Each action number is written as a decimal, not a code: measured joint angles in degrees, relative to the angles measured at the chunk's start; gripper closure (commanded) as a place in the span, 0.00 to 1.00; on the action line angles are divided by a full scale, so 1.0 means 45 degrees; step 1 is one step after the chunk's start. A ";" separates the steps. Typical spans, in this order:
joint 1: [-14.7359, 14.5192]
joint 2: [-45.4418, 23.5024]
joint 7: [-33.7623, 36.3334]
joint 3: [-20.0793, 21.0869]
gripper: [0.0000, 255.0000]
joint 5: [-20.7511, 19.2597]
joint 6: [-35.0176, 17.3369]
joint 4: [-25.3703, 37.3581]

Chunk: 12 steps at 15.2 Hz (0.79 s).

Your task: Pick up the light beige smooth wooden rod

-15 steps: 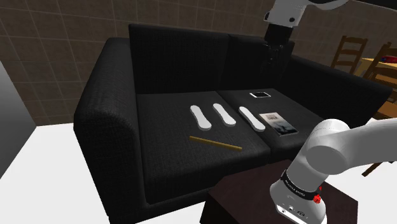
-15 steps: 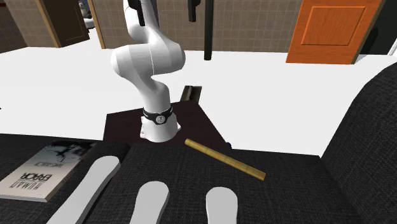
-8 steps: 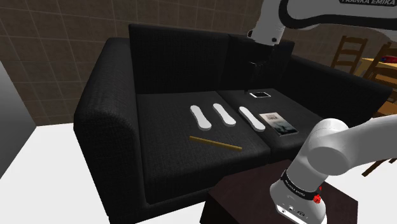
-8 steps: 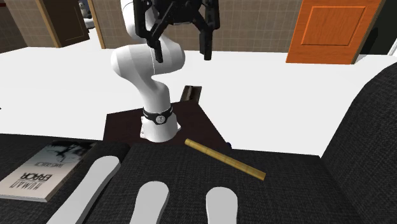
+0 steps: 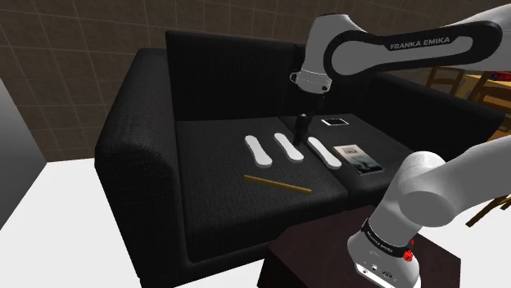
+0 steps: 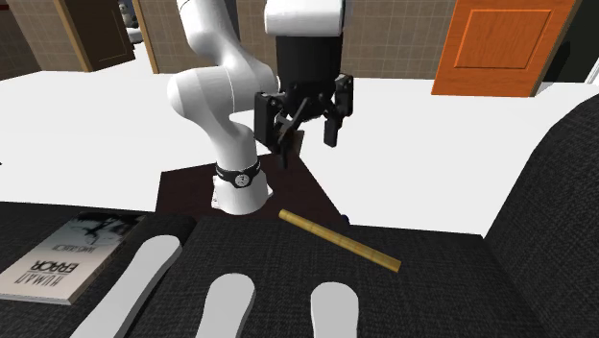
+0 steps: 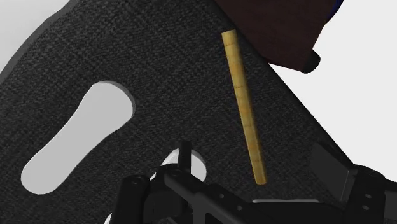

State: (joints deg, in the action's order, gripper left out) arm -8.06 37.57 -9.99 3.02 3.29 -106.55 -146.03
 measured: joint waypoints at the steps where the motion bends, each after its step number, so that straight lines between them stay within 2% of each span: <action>1: -0.0137 -0.0213 -0.0146 0.0083 0.00 0.0033 -0.0430 -0.0277; 9: -0.1033 -0.3162 -0.1467 0.0614 0.00 0.0073 -0.3912 -0.1249; 12: -0.1251 -0.3944 -0.1762 0.0780 0.00 0.0065 -0.4838 -0.1481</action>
State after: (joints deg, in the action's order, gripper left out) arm -13.69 19.82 -17.92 6.53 3.58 -128.32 -152.69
